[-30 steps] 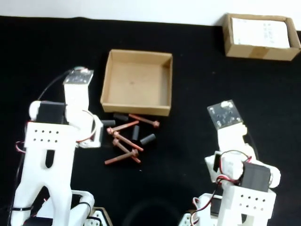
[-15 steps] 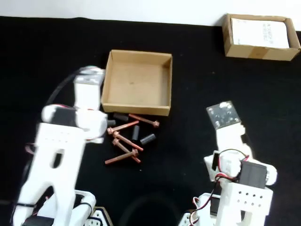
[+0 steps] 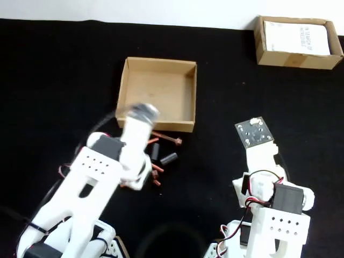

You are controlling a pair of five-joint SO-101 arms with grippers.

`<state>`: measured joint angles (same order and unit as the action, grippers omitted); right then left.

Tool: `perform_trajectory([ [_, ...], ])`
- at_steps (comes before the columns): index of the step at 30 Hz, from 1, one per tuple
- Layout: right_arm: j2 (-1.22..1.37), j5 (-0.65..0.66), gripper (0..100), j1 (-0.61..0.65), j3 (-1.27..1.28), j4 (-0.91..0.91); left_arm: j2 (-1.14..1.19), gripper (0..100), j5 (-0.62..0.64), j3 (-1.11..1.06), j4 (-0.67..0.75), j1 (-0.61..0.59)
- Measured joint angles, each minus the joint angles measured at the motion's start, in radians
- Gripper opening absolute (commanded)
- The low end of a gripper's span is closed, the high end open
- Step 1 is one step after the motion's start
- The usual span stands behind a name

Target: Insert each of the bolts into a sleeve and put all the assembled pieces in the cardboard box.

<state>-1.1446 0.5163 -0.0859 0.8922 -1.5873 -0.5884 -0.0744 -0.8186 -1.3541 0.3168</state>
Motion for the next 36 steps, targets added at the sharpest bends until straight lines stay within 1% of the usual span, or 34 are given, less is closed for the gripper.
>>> perform_trajectory([
  [7,0.000,0.000,0.7,0.000,0.000,0.014,0.000,24,-0.288,0.000,-0.023,-0.002],
  [12,0.000,0.000,0.7,0.000,0.000,0.018,0.000,24,-0.506,0.000,-0.015,0.044],
  [20,0.000,0.000,0.7,0.000,0.000,0.020,0.000,24,-0.707,-0.055,0.169,0.048],
  [25,0.000,0.000,0.7,0.000,0.000,0.020,0.000,24,-0.750,-0.141,0.284,0.048],
  [36,0.000,0.000,0.7,0.000,0.000,0.020,0.000,24,-0.750,-0.261,0.436,0.048],
])
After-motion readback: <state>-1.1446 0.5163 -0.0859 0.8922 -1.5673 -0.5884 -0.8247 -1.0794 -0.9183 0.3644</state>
